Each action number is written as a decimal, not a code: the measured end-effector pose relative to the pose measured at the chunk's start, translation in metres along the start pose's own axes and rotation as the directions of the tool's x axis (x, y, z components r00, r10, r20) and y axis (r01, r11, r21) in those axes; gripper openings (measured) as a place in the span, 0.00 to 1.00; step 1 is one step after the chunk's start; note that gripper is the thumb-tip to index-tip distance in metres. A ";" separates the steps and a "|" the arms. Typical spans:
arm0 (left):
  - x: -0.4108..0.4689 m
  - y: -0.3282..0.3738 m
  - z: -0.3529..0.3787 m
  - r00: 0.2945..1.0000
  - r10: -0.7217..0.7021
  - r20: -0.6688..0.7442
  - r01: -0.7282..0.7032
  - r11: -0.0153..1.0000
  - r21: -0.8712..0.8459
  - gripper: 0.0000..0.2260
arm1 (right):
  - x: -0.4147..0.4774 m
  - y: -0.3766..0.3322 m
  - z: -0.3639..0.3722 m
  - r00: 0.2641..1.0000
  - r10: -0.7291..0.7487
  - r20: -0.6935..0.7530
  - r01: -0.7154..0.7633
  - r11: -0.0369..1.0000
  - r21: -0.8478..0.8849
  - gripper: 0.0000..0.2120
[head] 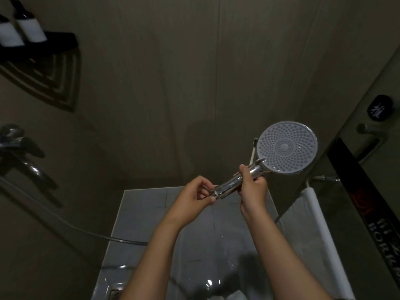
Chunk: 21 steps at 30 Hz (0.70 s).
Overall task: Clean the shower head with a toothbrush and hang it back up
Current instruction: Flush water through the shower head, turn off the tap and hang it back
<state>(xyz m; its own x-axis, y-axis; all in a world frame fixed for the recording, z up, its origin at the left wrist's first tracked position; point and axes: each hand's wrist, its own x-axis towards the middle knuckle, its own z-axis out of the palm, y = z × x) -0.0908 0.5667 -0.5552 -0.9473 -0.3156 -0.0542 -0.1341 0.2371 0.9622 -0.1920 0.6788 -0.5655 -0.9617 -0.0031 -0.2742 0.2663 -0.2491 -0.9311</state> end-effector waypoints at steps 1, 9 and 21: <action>0.001 -0.001 0.001 0.999 0.037 -0.040 -0.034 0.997 0.063 0.13 | 0.000 -0.001 0.001 1.000 -0.001 0.004 0.001 1.000 -0.005 0.08; 0.004 0.001 -0.005 0.999 -0.032 -0.031 0.032 0.999 0.026 0.04 | -0.002 -0.012 0.007 0.998 0.043 0.042 -0.045 0.997 0.057 0.08; 0.011 -0.006 -0.006 0.999 0.035 -0.038 -0.032 0.995 0.092 0.07 | 0.000 -0.015 0.012 0.999 0.035 0.037 -0.039 0.994 0.101 0.09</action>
<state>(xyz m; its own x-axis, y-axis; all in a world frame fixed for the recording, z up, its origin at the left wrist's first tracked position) -0.0987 0.5567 -0.5604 -0.9399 -0.3413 -0.0101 -0.1302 0.3308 0.9347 -0.1964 0.6706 -0.5486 -0.9534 -0.0477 -0.2978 0.2954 -0.3455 -0.8907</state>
